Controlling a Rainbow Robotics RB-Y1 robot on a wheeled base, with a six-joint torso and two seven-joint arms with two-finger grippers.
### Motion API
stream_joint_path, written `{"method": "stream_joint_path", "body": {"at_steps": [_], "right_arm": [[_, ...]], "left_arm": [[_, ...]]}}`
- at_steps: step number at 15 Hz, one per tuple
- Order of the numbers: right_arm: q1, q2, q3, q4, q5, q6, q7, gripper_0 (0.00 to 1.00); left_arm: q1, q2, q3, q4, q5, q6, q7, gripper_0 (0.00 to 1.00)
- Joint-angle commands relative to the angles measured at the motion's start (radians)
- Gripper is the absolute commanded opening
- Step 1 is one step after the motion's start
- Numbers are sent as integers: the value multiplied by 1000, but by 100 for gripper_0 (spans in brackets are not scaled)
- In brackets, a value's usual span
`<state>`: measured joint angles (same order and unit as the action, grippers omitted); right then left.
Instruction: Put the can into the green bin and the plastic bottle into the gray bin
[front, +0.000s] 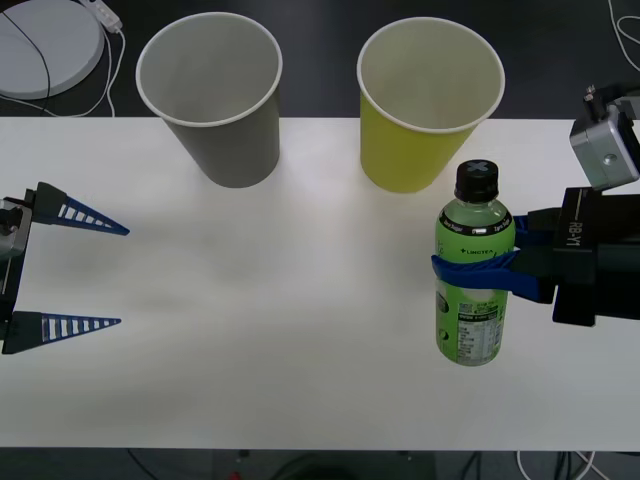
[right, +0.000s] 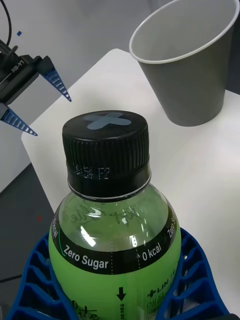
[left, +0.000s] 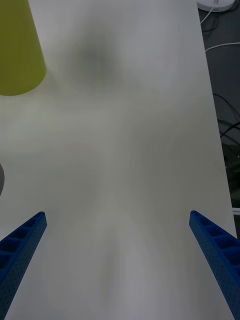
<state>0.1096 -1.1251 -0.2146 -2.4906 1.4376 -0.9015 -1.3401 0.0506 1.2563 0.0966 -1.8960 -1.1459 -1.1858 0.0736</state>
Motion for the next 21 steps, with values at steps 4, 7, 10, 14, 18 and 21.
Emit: {"method": "stream_joint_path", "body": {"at_steps": [4,7,10,14,18,21], "right_arm": [[-173,-30,14,56,-14,-97,-62,0],[-252,-33,20,78,-16,-131,-96,0],[-360,-42,83,124,-16,-149,-96,0],[-513,-51,198,193,-16,-149,-97,0],[-688,-47,328,277,-16,-149,-97,0],[-843,-41,442,357,-11,-149,-97,0]], "left_arm": [[0,0,0,0,0,0,0,100],[0,0,0,0,0,0,0,100],[0,0,0,0,0,0,0,100],[0,0,0,0,0,0,0,100],[0,0,0,0,0,0,0,100],[0,0,0,0,0,0,0,100]]}}
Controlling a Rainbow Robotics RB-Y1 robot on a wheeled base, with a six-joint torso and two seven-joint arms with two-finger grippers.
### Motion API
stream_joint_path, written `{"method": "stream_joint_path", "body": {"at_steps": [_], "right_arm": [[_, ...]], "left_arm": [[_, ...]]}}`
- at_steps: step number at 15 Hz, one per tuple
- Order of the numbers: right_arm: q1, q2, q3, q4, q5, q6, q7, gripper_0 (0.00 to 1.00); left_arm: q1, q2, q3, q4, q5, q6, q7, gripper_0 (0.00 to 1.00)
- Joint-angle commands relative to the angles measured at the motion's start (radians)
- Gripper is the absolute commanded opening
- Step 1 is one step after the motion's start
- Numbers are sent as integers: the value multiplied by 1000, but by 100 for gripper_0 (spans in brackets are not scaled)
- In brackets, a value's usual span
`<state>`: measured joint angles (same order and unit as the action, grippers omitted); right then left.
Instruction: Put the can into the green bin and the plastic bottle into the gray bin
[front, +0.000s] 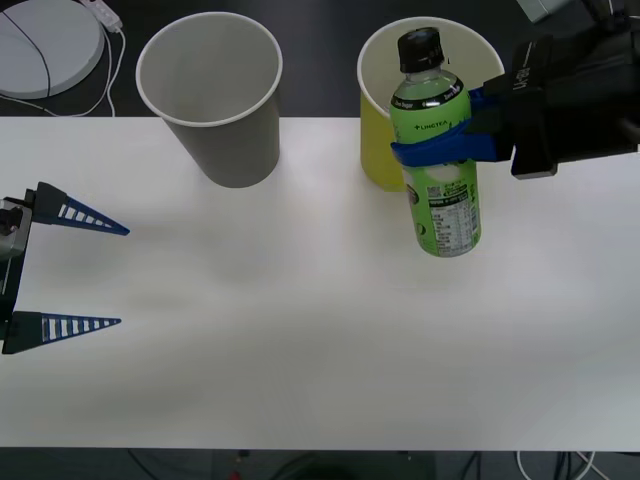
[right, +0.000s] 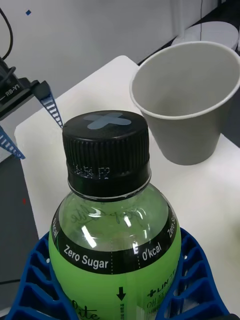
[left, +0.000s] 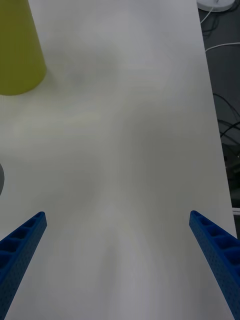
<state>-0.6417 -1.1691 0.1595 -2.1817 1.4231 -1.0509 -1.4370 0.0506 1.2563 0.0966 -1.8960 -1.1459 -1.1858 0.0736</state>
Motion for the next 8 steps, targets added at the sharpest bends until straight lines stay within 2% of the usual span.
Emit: {"method": "stream_joint_path", "body": {"at_steps": [1,4,8], "right_arm": [[-151,6,117,80,7,0,0,0],[-326,37,250,169,17,-21,0,0],[-480,138,301,292,45,-141,0,0]], "left_arm": [[0,0,0,0,0,0,0,100],[0,0,0,0,0,0,0,100],[0,0,0,0,0,0,0,100]]}}
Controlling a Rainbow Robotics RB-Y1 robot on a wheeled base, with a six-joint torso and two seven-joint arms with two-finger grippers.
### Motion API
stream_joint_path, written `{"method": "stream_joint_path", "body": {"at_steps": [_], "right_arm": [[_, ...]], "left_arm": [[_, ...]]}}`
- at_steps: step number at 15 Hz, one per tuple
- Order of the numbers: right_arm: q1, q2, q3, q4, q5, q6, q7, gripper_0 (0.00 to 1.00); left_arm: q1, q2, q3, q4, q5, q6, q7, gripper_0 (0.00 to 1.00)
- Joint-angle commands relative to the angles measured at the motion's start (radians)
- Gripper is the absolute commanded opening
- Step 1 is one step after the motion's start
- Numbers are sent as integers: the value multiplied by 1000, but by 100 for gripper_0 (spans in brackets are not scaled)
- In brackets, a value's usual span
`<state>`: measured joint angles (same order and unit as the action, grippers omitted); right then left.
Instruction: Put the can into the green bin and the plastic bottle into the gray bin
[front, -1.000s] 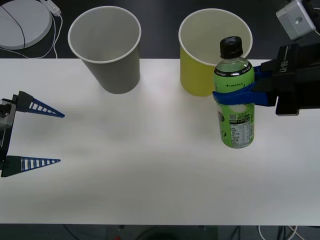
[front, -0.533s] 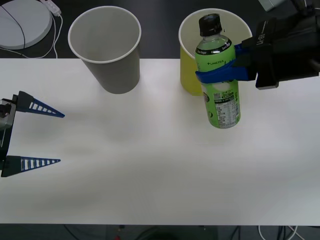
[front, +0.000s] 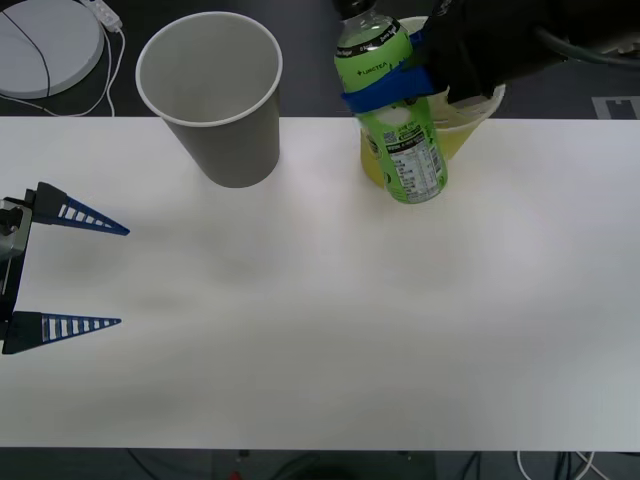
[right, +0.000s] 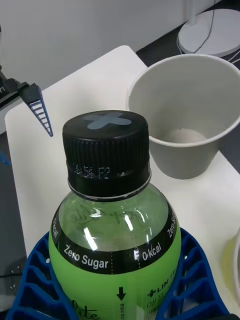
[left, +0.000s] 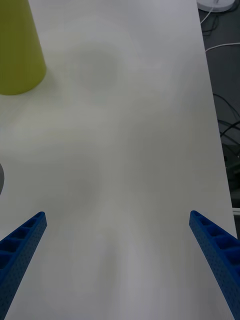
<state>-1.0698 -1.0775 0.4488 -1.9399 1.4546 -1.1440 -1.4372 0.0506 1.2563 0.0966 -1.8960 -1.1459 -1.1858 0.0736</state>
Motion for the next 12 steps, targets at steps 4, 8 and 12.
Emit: {"method": "stream_joint_path", "body": {"at_steps": [4,8,12], "right_arm": [[-190,182,64,210,67,-151,0,0],[-295,332,90,318,222,-226,-92,0],[-366,462,93,466,337,-273,-103,0]], "left_arm": [[0,0,0,0,0,0,0,100],[0,0,0,0,0,0,0,100],[0,0,0,0,0,0,0,100]]}}
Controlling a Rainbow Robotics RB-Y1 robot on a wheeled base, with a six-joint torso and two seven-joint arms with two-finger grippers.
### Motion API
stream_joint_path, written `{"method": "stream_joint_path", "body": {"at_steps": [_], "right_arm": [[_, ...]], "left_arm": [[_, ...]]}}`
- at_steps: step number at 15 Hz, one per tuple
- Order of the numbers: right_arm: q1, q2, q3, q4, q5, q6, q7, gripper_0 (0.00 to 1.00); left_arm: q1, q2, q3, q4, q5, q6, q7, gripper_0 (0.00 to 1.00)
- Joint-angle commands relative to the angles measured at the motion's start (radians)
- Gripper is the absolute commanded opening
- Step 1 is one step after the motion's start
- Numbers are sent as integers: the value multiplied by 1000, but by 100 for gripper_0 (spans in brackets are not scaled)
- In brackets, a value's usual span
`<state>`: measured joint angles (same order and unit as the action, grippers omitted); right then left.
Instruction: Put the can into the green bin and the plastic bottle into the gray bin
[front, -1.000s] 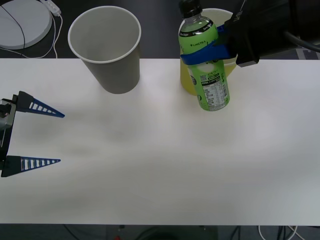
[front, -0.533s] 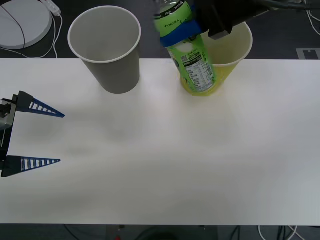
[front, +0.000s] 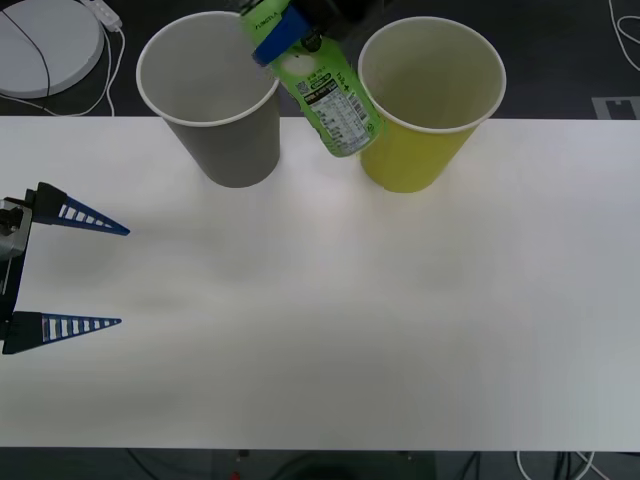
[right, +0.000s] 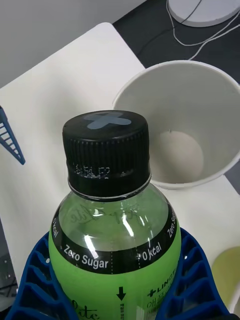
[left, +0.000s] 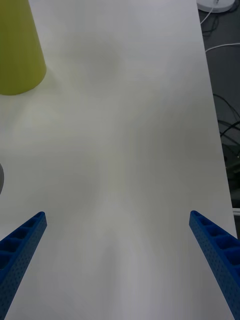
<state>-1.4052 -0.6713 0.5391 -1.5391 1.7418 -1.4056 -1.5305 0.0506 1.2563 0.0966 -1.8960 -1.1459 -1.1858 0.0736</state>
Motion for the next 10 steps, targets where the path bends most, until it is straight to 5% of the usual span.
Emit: {"method": "stream_joint_path", "body": {"at_steps": [1,10], "right_arm": [[-47,87,4,99,74,-16,-23,0],[-187,286,2,389,246,-26,-26,0]], "left_arm": [[0,0,0,0,0,0,0,100],[0,0,0,0,0,0,0,100]]}}
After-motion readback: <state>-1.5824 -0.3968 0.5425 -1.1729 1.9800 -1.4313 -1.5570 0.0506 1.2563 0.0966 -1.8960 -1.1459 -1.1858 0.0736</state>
